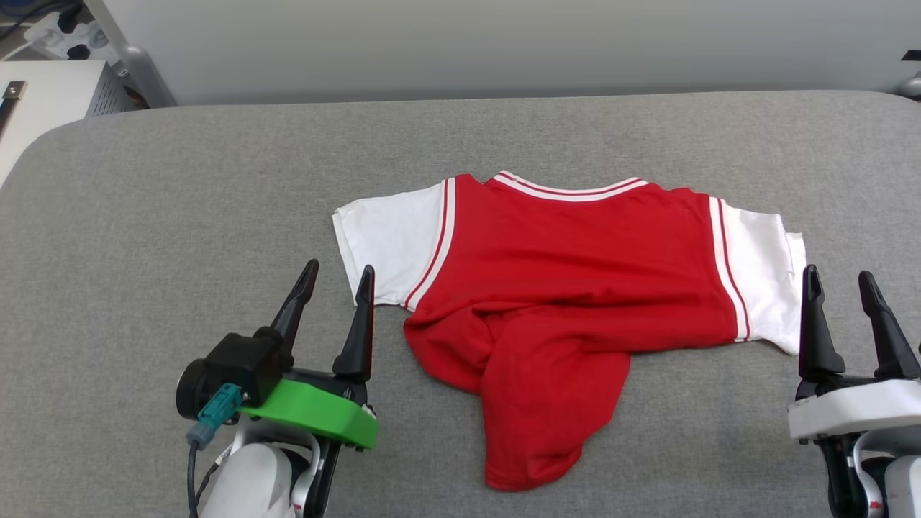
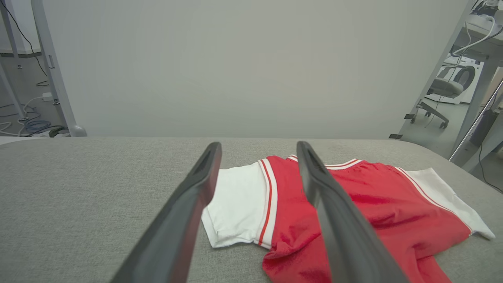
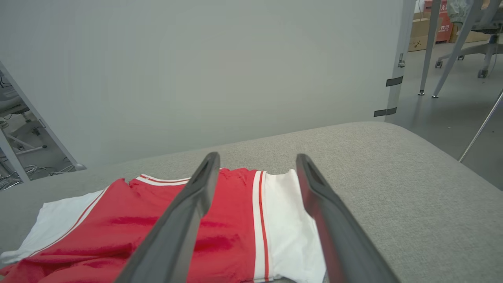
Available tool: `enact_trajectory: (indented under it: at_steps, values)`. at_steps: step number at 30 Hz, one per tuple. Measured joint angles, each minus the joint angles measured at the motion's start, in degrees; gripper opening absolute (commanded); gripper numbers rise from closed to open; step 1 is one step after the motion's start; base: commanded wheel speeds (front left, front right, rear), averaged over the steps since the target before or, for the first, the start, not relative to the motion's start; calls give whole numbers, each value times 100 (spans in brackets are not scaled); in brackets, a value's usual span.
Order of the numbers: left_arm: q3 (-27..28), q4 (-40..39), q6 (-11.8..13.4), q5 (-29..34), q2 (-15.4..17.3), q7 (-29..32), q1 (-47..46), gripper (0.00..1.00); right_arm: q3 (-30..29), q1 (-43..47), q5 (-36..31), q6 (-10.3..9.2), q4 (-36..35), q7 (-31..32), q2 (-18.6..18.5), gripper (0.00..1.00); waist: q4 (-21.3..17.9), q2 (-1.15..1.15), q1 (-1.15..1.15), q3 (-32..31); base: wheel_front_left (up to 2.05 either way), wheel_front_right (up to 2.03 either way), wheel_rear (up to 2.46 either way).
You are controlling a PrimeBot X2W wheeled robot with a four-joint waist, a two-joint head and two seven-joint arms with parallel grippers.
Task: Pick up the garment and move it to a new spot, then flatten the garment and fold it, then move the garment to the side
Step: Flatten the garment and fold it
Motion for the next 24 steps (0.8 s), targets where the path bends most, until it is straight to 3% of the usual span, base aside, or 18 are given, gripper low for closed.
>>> enact_trajectory:
  at_steps: [9,11,14,18,24]
  values:
    - [-43,167,0,-19,123,0,1,100,44,57,-49,0,-182,-102,187,100,-135,0,0,162,0,0,0]
    - [-172,294,0,-111,289,0,-136,100,56,51,-49,0,-231,-109,191,100,-161,0,0,233,0,0,0]
    - [-631,556,-3,-250,790,288,-553,100,109,43,-49,0,-300,-110,203,100,-216,0,0,350,0,0,0]
    - [-990,649,-2,-742,1439,1308,-1392,100,176,11,-51,0,-378,-108,226,100,-318,0,0,511,0,0,0]
    - [-1429,854,-2,-1771,2218,3408,-2627,100,305,-114,-58,0,-403,-93,305,100,-502,0,0,782,0,0,0]
